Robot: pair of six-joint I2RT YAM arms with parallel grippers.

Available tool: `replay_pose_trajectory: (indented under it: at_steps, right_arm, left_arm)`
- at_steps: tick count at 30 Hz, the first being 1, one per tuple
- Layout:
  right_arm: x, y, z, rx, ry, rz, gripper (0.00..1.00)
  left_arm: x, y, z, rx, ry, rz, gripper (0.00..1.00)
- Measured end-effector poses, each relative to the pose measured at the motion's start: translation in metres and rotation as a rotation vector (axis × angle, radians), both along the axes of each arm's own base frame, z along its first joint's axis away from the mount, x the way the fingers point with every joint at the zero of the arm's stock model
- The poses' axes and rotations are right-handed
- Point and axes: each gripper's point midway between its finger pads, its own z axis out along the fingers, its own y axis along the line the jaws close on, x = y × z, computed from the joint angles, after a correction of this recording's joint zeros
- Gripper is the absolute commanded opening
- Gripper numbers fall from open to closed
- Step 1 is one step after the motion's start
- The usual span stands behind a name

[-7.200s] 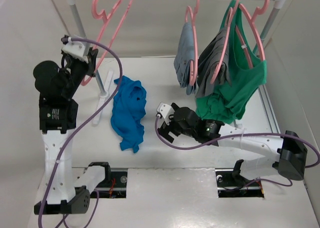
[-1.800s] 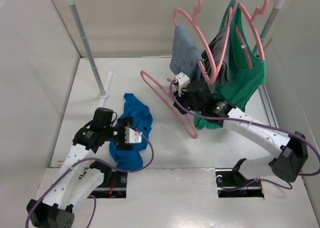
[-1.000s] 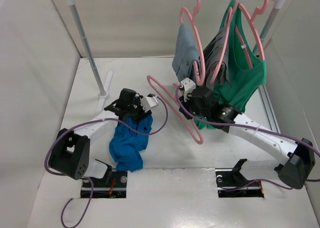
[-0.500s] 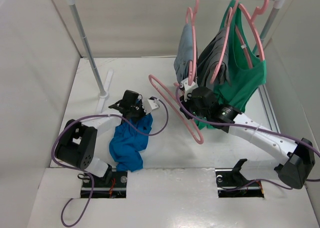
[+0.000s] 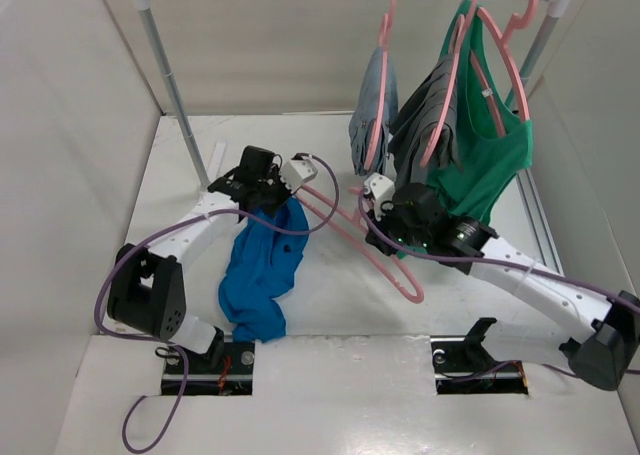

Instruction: Place the t-shirt on the hanger

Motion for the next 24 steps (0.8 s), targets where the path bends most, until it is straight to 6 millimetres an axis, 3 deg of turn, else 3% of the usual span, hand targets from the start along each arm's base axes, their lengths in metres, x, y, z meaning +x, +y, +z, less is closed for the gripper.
replay_pose_trajectory:
  at_steps: [5,8,14,19,24]
  right_arm:
    - [-0.027,-0.014,0.006,0.033,0.015,0.027,0.00]
    - [-0.041,-0.019,0.010,0.052,0.025,0.045,0.00]
    - [-0.068,-0.014,0.013,0.108,0.061,0.116,0.00]
    - [-0.073,-0.006,-0.007,0.099,0.129,0.134,0.00]
    - [-0.066,0.011,-0.020,0.107,0.160,0.150,0.00]
  left_arm:
    - [-0.007,0.007,-0.008,0.023,0.052,0.045,0.00]
    - [-0.001,0.009,-0.012,0.041,0.073,0.074,0.00]
    - [0.010,0.007,-0.016,0.047,0.093,0.117,0.00]
    - [0.018,0.003,-0.004,0.020,0.077,0.137,0.00]
    - [0.013,0.001,-0.003,0.014,0.080,0.138,0.00]
